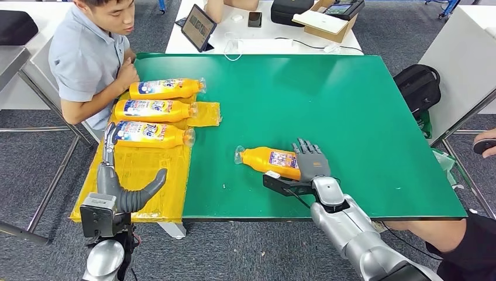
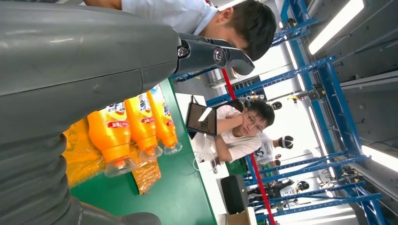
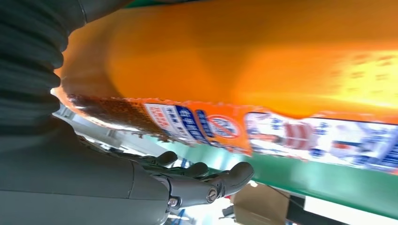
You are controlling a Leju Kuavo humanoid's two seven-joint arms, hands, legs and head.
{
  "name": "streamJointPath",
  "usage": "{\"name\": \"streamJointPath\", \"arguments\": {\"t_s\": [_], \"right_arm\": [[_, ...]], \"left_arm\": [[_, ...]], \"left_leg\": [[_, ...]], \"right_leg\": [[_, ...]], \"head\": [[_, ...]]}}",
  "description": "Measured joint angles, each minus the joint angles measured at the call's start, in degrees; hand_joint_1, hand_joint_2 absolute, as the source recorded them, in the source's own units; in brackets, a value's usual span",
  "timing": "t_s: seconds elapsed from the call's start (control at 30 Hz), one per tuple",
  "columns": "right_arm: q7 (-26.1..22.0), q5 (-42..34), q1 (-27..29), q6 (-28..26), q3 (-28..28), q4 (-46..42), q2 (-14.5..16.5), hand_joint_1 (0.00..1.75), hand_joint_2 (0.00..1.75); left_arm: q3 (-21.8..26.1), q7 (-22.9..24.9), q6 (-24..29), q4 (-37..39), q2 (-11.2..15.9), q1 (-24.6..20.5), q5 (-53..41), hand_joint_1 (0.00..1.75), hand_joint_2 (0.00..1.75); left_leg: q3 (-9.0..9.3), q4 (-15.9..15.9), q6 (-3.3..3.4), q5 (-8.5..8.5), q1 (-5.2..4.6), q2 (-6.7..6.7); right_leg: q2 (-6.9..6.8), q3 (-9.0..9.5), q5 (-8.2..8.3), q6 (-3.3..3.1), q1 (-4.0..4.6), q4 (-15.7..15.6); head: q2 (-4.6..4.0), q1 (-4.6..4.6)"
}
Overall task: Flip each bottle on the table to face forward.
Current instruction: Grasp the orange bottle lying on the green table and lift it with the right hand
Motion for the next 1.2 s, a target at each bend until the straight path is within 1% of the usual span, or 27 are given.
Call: {"name": "streamJointPath", "arguments": {"t_s": [0.23, 0.27, 0.3, 0.33, 0.4, 0.43, 0.5, 0.57, 0.73, 0.83, 1.07, 1.2], "right_arm": [[0.5, 0.2, 0.2, 0.4, -0.4, -0.2, -0.7, 0.00, 1.75], [0.5, 0.1, 0.2, 0.6, -0.5, -0.2, -0.7, 0.03, 1.75], [0.1, -0.4, 0.2, 0.8, -0.7, -0.2, -0.7, 0.42, 1.75], [-0.7, -1.2, 0.2, 1.2, -1.0, -0.1, -0.7, 0.86, 1.75], [-3.6, -3.7, 0.0, 2.3, -1.7, 0.6, -0.8, 1.70, 1.75], [-5.5, -5.1, -0.2, 2.9, -2.1, 1.2, -0.8, 1.75, 1.75], [-9.6, -8.2, -0.9, 4.1, -3.1, 2.9, -0.9, 1.73, 1.75], [-12.3, -10.9, -1.8, 5.2, -4.1, 5.0, -0.9, 1.73, 1.75], [-14.4, -13.7, -3.8, 6.8, -5.6, 9.4, -0.5, 1.75, 1.75], [-17.3, -15.6, -4.2, 7.1, -6.0, 10.7, -0.4, 1.75, 1.75], [-27.1, -24.3, -3.0, 8.0, -7.4, 10.3, 0.4, 1.73, 1.75], [-33.7, -32.9, 0.2, 8.9, -9.2, 5.9, 2.0, 1.73, 1.75]], "left_arm": [[0.2, 0.0, 0.0, -0.1, 0.0, 0.1, -0.1, 0.00, 1.75], [0.2, 0.0, 0.0, -0.1, 0.0, 0.1, -0.1, 0.00, 1.75], [0.2, 0.0, 0.0, -0.1, 0.0, 0.1, -0.1, 0.00, 1.75], [0.2, 0.0, 0.0, -0.1, 0.0, 0.0, -0.1, 0.00, 1.75], [0.2, -0.1, 0.0, 0.0, 0.0, -0.2, 0.3, 0.00, 1.75], [0.2, -0.3, -0.1, 0.2, 0.0, -0.4, 0.7, 0.00, 1.75], [0.2, -0.8, -0.3, 1.1, 0.0, -1.3, 1.7, 0.00, 1.75], [0.2, -1.2, -0.4, 2.3, 0.1, -2.4, 2.4, 0.00, 1.75], [-0.3, -1.4, -0.4, 4.7, 0.2, -4.4, 3.1, 0.00, 1.75], [-0.6, -1.4, -0.4, 5.6, 0.3, -5.0, 3.5, 0.00, 1.75], [-0.8, -1.5, -0.7, 6.6, 0.7, -5.5, 4.7, 0.00, 1.75], [-1.0, -1.5, -2.3, 7.0, 0.7, -5.9, 7.6, 0.00, 1.75]], "left_leg": [[0.06, 0.0, 0.00, 0.00, 0.00, 0.01], [0.07, 0.0, 0.00, 0.00, 0.00, 0.00], [0.07, 0.0, 0.00, 0.00, 0.00, 0.00], [0.08, 0.0, 0.00, 0.00, 0.00, 0.01], [0.11, 0.0, 0.01, -0.01, 0.00, 0.03], [0.13, 0.0, 0.01, -0.02, 0.00, 0.04], [0.20, 0.0, 0.02, -0.03, 0.00, 0.09], [0.30, 0.0, 0.02, -0.04, 0.00, 0.12], [0.55, 0.0, 0.00, -0.06, 0.02, 0.07], [0.56, 0.0, 0.00, -0.06, 0.02, 0.08], [0.65, 0.0, -0.03, -0.15, 0.03, 0.55], [0.66, 0.0, -0.04, -0.16, 0.07, 0.62]], "right_leg": [[0.00, 0.05, 0.00, 0.00, 0.00, 0.0], [0.00, 0.06, 0.00, 0.00, 0.00, 0.0], [0.00, 0.06, 0.00, 0.00, 0.00, 0.0], [0.00, 0.07, 0.00, 0.00, 0.00, 0.0], [0.01, 0.08, 0.00, 0.00, 0.00, 0.0], [0.02, 0.09, 0.00, 0.00, 0.00, 0.0], [0.06, 0.12, 0.01, -0.01, 0.00, 0.0], [0.10, 0.17, 0.01, -0.01, 0.00, 0.0], [0.09, -0.01, -0.04, -0.02, 0.01, 0.0], [0.10, 0.23, -0.04, -0.02, 0.02, 0.0], [0.48, 0.45, 0.00, -0.02, 0.03, -0.1], [0.53, 0.44, 0.01, -0.03, 0.08, 0.0]], "head": [[0.00, 0.01], [0.00, 0.01], [0.00, 0.01], [0.00, 0.01], [0.00, 0.01], [0.00, 0.01], [0.00, 0.00], [0.00, 0.00], [0.00, 0.01], [0.00, 0.02], [0.00, 0.02], [0.00, 0.02]]}}
